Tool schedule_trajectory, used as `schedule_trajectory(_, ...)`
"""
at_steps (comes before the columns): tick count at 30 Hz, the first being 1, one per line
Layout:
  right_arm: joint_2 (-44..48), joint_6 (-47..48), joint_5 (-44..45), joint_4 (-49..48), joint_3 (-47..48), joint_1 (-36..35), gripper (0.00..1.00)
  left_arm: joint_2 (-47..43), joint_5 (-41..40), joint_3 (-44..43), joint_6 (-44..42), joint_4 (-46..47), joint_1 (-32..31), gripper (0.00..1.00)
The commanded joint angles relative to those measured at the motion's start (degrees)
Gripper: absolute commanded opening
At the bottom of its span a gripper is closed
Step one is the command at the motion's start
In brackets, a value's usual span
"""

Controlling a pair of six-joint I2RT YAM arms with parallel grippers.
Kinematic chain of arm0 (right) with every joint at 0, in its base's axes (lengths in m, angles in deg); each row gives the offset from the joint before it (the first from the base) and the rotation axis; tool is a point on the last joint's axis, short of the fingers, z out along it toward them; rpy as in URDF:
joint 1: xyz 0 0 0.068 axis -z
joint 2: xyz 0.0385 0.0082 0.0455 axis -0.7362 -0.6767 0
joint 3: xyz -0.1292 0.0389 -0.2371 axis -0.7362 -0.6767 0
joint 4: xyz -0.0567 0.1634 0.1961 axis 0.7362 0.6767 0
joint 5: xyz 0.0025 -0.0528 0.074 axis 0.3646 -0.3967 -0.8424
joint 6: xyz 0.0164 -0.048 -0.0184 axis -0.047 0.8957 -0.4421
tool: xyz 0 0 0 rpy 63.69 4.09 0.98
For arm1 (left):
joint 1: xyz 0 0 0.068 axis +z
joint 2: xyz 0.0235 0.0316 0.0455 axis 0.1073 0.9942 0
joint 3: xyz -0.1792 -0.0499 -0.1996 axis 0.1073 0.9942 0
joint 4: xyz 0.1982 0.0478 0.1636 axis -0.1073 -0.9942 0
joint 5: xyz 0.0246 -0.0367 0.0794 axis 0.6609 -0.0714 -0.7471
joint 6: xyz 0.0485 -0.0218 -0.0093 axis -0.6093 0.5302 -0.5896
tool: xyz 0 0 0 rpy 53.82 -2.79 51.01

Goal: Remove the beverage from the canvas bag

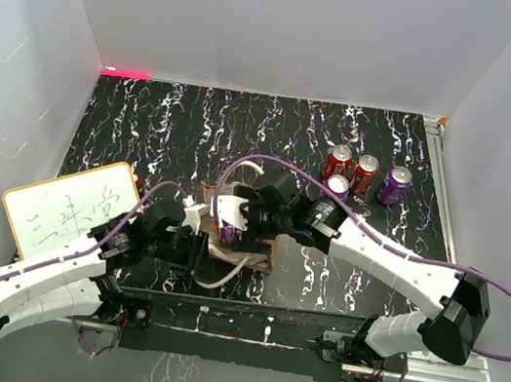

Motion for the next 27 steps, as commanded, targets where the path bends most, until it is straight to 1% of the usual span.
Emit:
schedule_trajectory(1, 1.1, 7.85, -4.15, -2.33, 0.15, -0.44, 0.79, -0.94, 1.97, 2.39, 1.97, -2.31, 0.07, 0.24)
schedule_trajectory(3, 1.06, 9.77, -5.24, -3.03, -0.66, -0.52, 0.79, -1.34, 2.37, 3.08, 2.56, -2.23, 0.04, 0.24)
schedule_trajectory(6, -0.35, 11.82, -5.55, -3.7, -1.27, -0.46, 0.82, -1.46, 2.86, 3.37, 3.29, -3.03, 0.07, 0.22)
schedule_trajectory(9, -3.13, 12.38, -6.3, -3.09, -0.43, -0.47, 0.84, -1.59, 2.73, 3.0, 3.25, -4.2, 0.06, 0.22)
schedule_trajectory(13, -6.7, 11.79, -5.99, -4.27, -0.04, -0.44, 0.85, -1.34, 3.11, 2.97, 3.05, -3.89, 0.03, 0.21)
schedule_trajectory(15, -7.98, 10.2, -5.64, -7.04, -1.05, -0.45, 0.85, -1.17, 2.79, 2.61, 2.86, -3.97, 0.02, 0.21)
schedule_trajectory(17, -8.6, 8.4, -3.6, -12.4, -3.57, -0.42, 0.83, -1.16, 2.39, 2.44, 2.73, -3.78, 0.05, 0.21)
schedule_trajectory(20, -9.58, 8.07, -1.93, -17.91, -6.91, -0.45, 0.81, -1.15, 2.31, 2.32, 2.55, -3.92, 0.06, 0.21)
schedule_trajectory(22, -10.82, 8.05, -3.27, -17.88, -7.06, -0.12, 0.81, -1.46, 2.08, 2.38, 2.5, -4.39, 0.0, 0.21)
schedule_trajectory(27, -14.63, 8.04, -7.43, -13.72, -5.73, 0.56, 0.83, -2.65, 1.29, 2.16, 2.5, -4.91, 0.0, 0.21)
